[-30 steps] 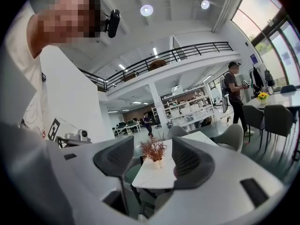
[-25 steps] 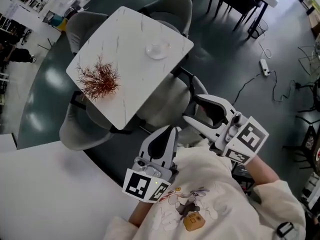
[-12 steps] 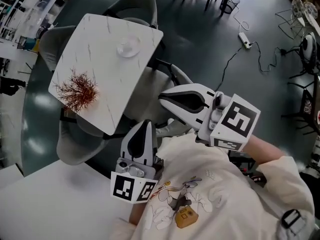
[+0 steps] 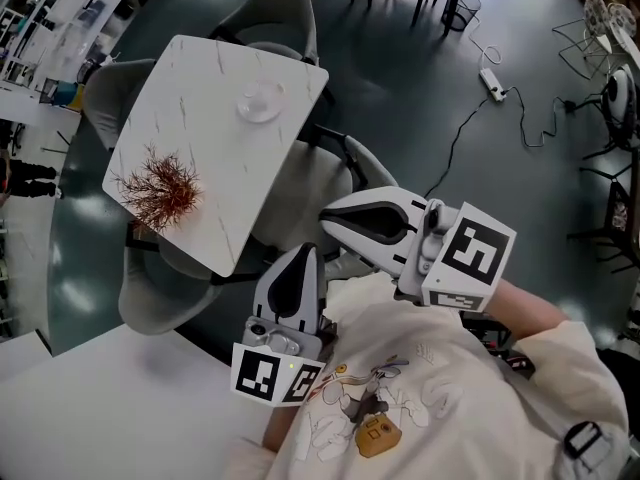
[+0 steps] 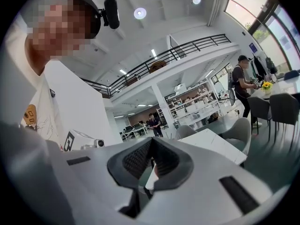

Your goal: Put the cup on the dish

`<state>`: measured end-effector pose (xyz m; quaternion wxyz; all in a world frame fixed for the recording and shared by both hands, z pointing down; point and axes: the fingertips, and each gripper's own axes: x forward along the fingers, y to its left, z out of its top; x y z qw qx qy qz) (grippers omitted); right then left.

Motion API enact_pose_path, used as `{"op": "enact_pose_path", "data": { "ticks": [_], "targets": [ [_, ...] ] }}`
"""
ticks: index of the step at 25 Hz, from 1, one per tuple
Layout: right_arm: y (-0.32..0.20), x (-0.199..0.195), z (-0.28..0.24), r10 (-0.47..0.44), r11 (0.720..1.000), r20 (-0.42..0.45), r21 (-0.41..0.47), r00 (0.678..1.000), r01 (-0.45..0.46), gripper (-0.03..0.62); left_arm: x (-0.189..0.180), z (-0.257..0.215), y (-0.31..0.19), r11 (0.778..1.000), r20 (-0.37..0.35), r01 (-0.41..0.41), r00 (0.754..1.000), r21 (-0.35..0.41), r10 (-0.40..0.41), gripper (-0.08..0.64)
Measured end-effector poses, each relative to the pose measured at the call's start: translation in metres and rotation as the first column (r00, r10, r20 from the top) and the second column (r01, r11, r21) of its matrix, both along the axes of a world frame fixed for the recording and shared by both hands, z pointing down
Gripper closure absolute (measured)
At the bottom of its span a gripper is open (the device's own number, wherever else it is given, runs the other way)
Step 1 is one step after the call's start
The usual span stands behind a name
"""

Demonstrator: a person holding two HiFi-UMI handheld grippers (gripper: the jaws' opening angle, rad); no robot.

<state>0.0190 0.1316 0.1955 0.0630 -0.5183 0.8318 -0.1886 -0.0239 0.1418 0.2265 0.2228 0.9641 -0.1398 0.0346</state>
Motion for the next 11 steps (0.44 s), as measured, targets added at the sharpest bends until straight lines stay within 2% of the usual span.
{"op": "enact_pose_path", "data": {
  "ticks": [11],
  "targets": [
    [0.010, 0.000, 0.008, 0.033, 0.999, -0.007, -0.011, 0.999, -0.033, 0.588, 0.013, -0.003, -0.004, 1.000, 0.000, -0.012, 1.000, 0.007, 0.012, 0.555]
  ]
}}
